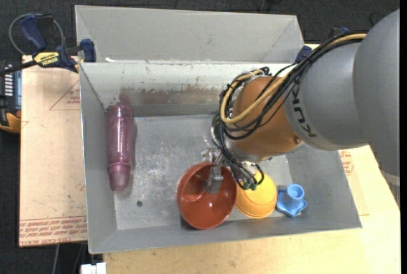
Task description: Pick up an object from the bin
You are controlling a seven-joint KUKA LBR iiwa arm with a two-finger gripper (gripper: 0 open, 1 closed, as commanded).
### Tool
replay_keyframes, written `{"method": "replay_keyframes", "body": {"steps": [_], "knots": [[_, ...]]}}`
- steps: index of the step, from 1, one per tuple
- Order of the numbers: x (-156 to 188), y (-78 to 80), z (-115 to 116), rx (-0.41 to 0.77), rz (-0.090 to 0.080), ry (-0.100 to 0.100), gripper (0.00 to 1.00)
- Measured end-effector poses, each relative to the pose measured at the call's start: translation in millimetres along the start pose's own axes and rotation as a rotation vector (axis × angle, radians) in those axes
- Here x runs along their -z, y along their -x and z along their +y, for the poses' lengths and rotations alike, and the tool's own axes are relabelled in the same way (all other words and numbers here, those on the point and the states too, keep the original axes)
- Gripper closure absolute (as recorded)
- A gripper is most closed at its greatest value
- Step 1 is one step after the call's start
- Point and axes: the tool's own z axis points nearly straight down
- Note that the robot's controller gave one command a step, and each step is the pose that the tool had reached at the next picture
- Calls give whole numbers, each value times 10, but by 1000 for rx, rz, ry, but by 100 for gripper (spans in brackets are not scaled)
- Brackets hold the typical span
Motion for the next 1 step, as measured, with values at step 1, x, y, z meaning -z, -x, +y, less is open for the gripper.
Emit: {"method": "replay_keyframes", "body": {"steps": [1], "knots": [[-12,-16,-3,4,-25,3,100]]}}
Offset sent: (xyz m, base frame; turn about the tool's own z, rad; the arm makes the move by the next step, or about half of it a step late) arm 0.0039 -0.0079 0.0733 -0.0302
